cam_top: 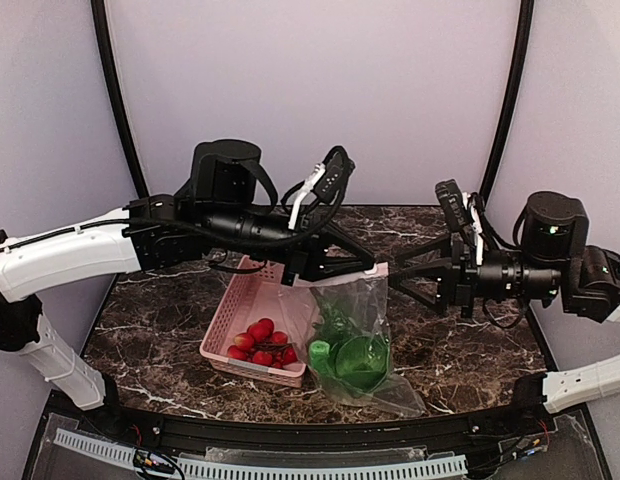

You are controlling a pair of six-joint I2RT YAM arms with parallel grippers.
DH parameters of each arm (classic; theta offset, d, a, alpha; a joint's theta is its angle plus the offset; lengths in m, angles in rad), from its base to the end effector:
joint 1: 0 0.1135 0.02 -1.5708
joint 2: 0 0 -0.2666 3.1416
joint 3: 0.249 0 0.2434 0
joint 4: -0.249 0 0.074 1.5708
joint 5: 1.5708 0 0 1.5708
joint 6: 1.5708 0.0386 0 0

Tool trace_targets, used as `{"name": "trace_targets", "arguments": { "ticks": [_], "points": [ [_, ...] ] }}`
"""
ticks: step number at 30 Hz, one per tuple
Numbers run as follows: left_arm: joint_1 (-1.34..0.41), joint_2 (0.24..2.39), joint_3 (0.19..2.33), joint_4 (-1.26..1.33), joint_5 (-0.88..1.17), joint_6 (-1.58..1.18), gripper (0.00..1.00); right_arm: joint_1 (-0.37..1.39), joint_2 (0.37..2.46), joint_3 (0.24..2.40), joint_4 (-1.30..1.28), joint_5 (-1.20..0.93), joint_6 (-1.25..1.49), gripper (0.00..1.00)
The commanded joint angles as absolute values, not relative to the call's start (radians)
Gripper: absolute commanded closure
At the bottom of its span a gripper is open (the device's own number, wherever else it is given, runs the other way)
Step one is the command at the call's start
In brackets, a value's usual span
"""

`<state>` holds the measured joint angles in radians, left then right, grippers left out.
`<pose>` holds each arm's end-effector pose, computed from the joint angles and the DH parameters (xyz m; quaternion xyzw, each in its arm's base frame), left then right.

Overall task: Place the food in the zip-top bag and seal the zipper
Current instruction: Pass from the right arm to the left, then hold the zipper from the zipper food storage bag.

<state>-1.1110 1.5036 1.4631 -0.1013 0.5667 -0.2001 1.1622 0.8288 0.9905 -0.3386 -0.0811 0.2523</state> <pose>0.1348 -0.3190 0.4148 0.4836 0.5708 -0.5509 0.3700 0.0662 0.1607 0.3874 -0.3600 0.6768 0.4403 0.4673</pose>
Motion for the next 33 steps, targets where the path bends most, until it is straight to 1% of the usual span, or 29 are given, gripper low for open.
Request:
{"name": "trace_targets", "arguments": {
  "ticks": [1,6,11,15,18,24,33],
  "points": [
    [-1.115,1.46,1.45,-0.031,0.559,-0.215,0.99,1.156,0.835,0.989,-0.256,-0.077,0.291,0.52],
    [-1.115,1.461,1.45,-0.038,0.564,-0.214,0.99,1.156,0.848,0.998,-0.252,-0.077,0.279,0.6],
    [-1.116,1.456,1.451,-0.044,0.564,-0.207,0.99,1.156,0.877,1.009,-0.251,-0.104,0.27,0.64],
    [-1.115,1.457,1.454,-0.05,0.568,-0.204,0.99,1.156,0.883,1.01,-0.244,-0.114,0.267,0.7],
    [-1.115,1.457,1.455,-0.053,0.574,-0.204,0.99,1.155,0.875,1.008,-0.23,-0.121,0.263,0.72],
    [-1.115,1.457,1.456,-0.055,0.579,-0.204,0.99,1.155,0.864,1.012,-0.219,-0.133,0.255,0.74],
    [-1.116,1.46,1.457,-0.056,0.588,-0.206,0.99,1.155,0.87,1.015,-0.207,-0.137,0.253,0.83]
  ]
}}
